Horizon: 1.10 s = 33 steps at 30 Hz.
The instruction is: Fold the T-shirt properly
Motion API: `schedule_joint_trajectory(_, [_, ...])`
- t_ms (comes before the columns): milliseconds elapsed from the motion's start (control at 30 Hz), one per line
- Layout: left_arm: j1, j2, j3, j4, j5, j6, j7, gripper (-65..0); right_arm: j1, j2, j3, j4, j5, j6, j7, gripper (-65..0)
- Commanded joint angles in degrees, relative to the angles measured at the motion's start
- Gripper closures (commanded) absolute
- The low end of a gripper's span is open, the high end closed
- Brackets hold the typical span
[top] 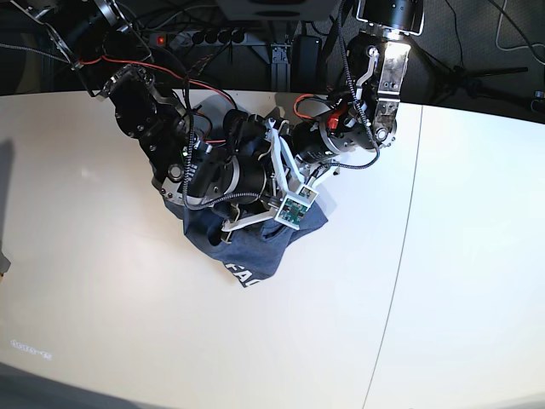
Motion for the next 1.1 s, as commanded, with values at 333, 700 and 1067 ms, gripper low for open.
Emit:
schedule_joint_trajectory(333, [-0.15,-0.15,-2.82,0.5,-4.46,-1.22,5.9,0.0,1.14,-0.48,-0.02,0.98,10.14,3.43,1.27,-17.7])
schedule_joint_trajectory(700, [-0.13,-0.17,-11.3,0.5,-10.03,-5.09,10.25,0.0,6.36,-0.63,1.03,1.18,12.79,3.43,2.23,-20.7])
schedule_joint_trajectory(1067, [0.0,-3.02,-11.23,0.94,-20.37,-8.34,16.33,0.0,8.15,2.34,9.64,1.16,8.41,3.41,-0.9,-20.6])
